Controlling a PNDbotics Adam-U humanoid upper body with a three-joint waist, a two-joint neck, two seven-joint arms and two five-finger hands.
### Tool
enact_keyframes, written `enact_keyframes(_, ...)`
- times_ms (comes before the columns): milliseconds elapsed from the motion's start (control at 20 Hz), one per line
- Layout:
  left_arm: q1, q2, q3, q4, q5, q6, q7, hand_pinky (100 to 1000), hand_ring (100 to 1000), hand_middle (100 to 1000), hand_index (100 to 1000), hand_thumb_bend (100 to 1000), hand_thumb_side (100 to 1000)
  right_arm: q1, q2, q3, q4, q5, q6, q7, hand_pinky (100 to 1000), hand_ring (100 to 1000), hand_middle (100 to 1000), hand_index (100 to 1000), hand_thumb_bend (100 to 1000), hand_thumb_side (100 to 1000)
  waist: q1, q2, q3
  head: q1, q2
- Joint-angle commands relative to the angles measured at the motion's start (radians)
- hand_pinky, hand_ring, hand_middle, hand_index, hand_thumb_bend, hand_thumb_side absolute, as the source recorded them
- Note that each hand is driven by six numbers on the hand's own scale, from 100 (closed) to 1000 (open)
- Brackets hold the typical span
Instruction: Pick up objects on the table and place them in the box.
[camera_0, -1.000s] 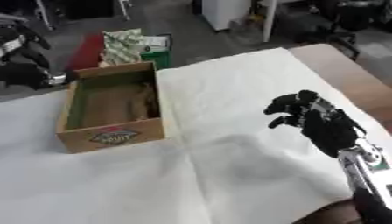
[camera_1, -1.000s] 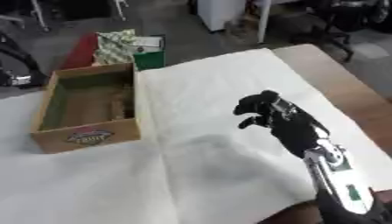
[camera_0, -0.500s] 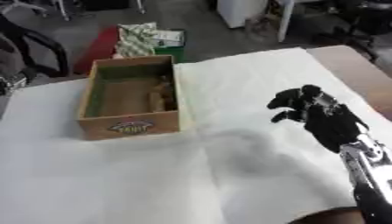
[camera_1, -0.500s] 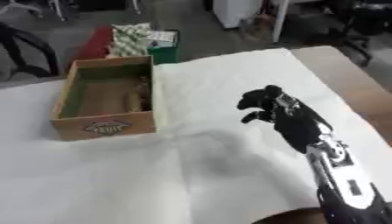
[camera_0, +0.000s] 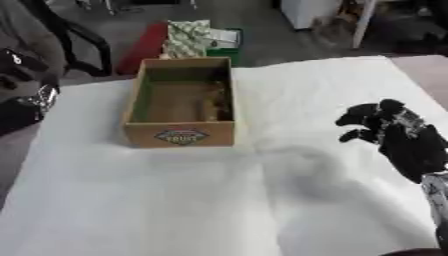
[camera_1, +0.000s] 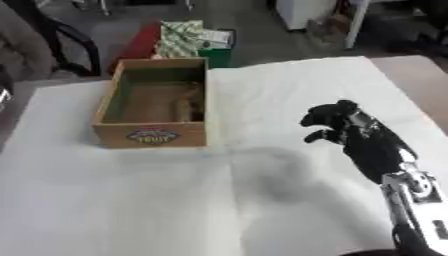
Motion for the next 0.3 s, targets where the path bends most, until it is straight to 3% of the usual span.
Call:
enact_keyframes(50,0.025,-0.014,0.013,-0.04,0.064,0.02,0.097,706,715,722,770,100,729,-0.012,-0.011,-0.008,-0.018,-0.006,-0.001,-0.007,645,782,677,761,100,930,-0.002,-0.011,0.0,0.039,0.012)
enact_keyframes(300,0.061,-0.033,0.003,-0.04,0.115,0.025,0.161,713,722,733,786,100,751,-0.007,-0.007,-0.008,-0.022,-0.007,0.001,-0.011,644,781,674,760,100,928,-0.001,-0.012,-0.002,0.071,0.021)
